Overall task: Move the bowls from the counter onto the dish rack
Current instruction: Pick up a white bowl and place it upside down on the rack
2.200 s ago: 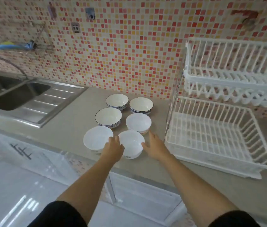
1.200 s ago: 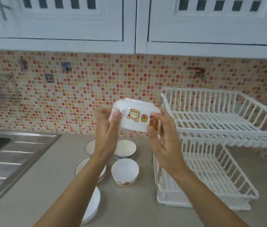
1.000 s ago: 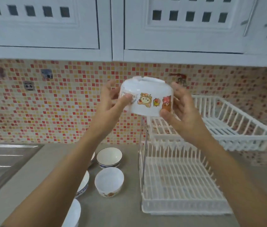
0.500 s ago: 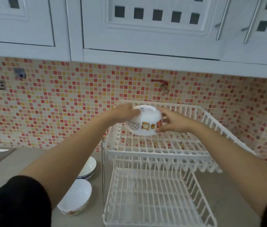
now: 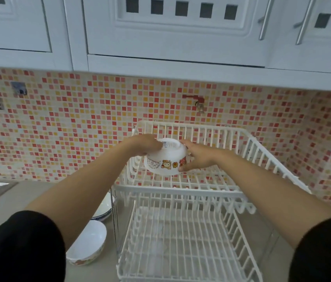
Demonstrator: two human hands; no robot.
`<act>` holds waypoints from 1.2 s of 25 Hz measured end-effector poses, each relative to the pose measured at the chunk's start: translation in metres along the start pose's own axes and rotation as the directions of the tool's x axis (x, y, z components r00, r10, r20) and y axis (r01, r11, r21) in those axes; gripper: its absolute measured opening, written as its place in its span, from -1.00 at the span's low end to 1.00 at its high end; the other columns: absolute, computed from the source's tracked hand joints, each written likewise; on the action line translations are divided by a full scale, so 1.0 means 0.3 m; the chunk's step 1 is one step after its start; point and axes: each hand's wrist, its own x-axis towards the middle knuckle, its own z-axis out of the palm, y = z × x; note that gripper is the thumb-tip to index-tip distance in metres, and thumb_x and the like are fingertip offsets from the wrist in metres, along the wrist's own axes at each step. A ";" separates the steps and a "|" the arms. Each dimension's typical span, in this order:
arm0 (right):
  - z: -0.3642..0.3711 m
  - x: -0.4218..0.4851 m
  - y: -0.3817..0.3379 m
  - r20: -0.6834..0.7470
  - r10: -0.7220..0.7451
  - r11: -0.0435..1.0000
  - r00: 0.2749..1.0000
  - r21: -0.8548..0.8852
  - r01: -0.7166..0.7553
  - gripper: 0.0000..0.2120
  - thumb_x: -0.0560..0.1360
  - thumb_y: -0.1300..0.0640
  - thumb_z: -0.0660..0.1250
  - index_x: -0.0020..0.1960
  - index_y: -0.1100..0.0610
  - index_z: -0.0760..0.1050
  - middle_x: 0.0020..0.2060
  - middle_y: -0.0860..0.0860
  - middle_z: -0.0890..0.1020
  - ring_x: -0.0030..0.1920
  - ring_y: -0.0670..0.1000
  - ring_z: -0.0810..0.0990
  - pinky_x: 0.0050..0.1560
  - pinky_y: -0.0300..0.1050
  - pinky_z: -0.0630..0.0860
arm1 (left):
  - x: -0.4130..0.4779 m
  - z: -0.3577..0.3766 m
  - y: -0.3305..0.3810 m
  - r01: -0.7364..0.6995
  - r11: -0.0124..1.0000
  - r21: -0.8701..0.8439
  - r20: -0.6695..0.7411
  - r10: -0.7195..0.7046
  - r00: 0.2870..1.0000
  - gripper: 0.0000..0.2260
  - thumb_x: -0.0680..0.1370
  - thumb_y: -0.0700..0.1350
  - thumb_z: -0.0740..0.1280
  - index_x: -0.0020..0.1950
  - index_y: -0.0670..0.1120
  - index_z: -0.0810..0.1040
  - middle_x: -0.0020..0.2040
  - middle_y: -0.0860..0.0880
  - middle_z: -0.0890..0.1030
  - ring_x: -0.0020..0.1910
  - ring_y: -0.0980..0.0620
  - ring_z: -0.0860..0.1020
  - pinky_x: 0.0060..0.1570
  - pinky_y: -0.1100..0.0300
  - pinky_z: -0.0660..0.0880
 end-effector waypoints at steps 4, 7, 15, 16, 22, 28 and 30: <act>-0.056 -0.038 -0.091 -0.062 0.004 1.000 0.998 -0.018 -0.005 0.05 0.39 -0.04 0.48 0.57 0.07 -0.20 0.58 0.01 -0.07 0.56 0.07 0.00 0.53 0.03 0.04 | -0.065 -0.080 -0.027 -0.106 0.993 -0.058 -0.112 0.099 0.989 -0.55 0.64 -0.02 0.06 0.46 -0.23 0.28 0.40 -0.19 0.41 0.29 -0.17 0.46 0.25 0.05 0.43; -0.085 -0.041 -0.270 -0.245 -0.090 0.994 0.965 -0.085 0.071 -0.19 0.53 -0.01 0.32 0.57 0.10 -0.11 0.58 0.05 -0.02 0.56 0.07 0.02 0.52 0.01 0.06 | -0.178 -0.215 -0.088 -0.174 0.985 0.007 -0.263 0.169 0.950 -0.58 0.63 -0.03 0.08 0.43 -0.19 0.34 0.44 -0.18 0.39 0.37 -0.16 0.42 0.39 -0.08 0.34; 0.234 0.146 -0.946 -0.219 -0.320 0.944 0.922 -0.150 0.292 -0.37 0.60 -0.05 0.14 0.55 0.16 -0.01 0.55 0.12 0.08 0.54 0.14 0.08 0.49 0.05 0.11 | -0.402 -0.368 -0.698 0.170 0.936 0.308 -0.364 -0.049 0.930 -0.53 0.64 -0.02 0.06 0.51 -0.19 0.20 0.51 -0.17 0.29 0.46 -0.16 0.30 0.41 -0.01 0.26; 0.329 0.163 -1.007 -0.158 -0.327 0.942 0.932 -0.128 0.309 -0.35 0.59 -0.05 0.17 0.55 0.17 0.00 0.55 0.13 0.09 0.54 0.15 0.09 0.49 0.06 0.13 | -0.426 -0.351 -0.811 0.224 0.922 0.316 -0.331 -0.114 0.937 -0.53 0.64 -0.03 0.06 0.51 -0.20 0.19 0.50 -0.19 0.29 0.45 -0.17 0.32 0.39 0.00 0.29; 0.942 0.196 -1.091 0.151 -0.209 0.978 0.966 0.025 0.208 -0.37 0.58 -0.09 0.18 0.47 0.29 0.16 0.44 0.24 0.28 0.43 0.22 0.29 0.35 0.05 0.31 | -0.569 -0.033 -1.350 0.411 0.854 0.317 -0.132 -0.390 0.911 -0.56 0.63 -0.03 0.09 0.42 -0.27 0.32 0.43 -0.26 0.38 0.41 -0.20 0.35 0.34 0.03 0.31; 1.390 0.196 -1.055 0.304 0.022 0.984 0.952 0.163 -0.075 -0.38 0.57 -0.10 0.18 0.47 0.27 0.17 0.40 0.25 0.37 0.38 0.23 0.38 0.31 0.02 0.34 | -0.652 0.252 -1.618 0.570 0.811 0.131 -0.068 -0.566 0.822 -0.54 0.61 -0.09 0.15 0.40 -0.36 0.21 0.36 -0.28 0.41 0.33 -0.23 0.43 0.27 0.05 0.37; 1.452 0.185 -1.059 0.343 0.040 0.971 0.938 0.207 -0.117 -0.44 0.57 0.01 0.20 0.46 0.25 0.18 0.39 0.24 0.40 0.36 0.24 0.40 0.30 0.00 0.36 | -0.671 0.292 -1.650 0.575 0.814 0.079 -0.050 -0.573 0.818 -0.55 0.60 -0.14 0.16 0.42 -0.34 0.19 0.34 -0.29 0.42 0.31 -0.24 0.45 0.25 0.02 0.40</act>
